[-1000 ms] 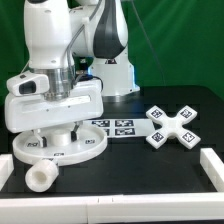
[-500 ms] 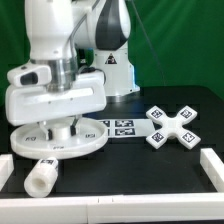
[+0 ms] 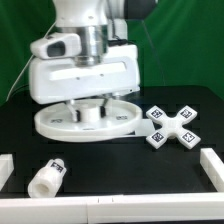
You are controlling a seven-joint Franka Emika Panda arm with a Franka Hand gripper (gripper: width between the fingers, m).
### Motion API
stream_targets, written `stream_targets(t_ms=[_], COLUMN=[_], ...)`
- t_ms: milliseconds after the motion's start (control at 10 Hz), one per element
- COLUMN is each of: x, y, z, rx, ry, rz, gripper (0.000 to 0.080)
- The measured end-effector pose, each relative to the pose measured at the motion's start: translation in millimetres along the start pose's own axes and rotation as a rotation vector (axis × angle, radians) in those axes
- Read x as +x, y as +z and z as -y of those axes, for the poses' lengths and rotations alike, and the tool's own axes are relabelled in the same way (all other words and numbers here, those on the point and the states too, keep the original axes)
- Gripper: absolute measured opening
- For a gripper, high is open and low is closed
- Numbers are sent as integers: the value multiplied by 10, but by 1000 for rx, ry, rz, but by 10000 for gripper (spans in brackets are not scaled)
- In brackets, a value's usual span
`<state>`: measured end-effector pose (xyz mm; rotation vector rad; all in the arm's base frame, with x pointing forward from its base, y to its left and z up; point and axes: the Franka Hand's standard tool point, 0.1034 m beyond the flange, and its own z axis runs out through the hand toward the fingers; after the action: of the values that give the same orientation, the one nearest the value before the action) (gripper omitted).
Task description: Assemble round table
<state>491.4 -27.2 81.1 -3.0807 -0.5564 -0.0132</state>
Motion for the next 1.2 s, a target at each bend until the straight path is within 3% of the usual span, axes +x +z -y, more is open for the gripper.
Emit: stream_targets(t_ms=[100, 500, 600, 800, 900, 1000, 1200], x=[55, 36, 162, 626, 756, 742, 731], y=[29, 65, 95, 197, 249, 285, 295], z=[56, 52, 97, 192, 192, 117, 115], rx=[1, 5, 5, 3, 0, 6, 7], ry=[-13, -7, 5, -6, -47, -160, -127], rz=[-2, 7, 8, 1, -4, 5, 7], gripper=[406, 406, 406, 406, 406, 406, 406])
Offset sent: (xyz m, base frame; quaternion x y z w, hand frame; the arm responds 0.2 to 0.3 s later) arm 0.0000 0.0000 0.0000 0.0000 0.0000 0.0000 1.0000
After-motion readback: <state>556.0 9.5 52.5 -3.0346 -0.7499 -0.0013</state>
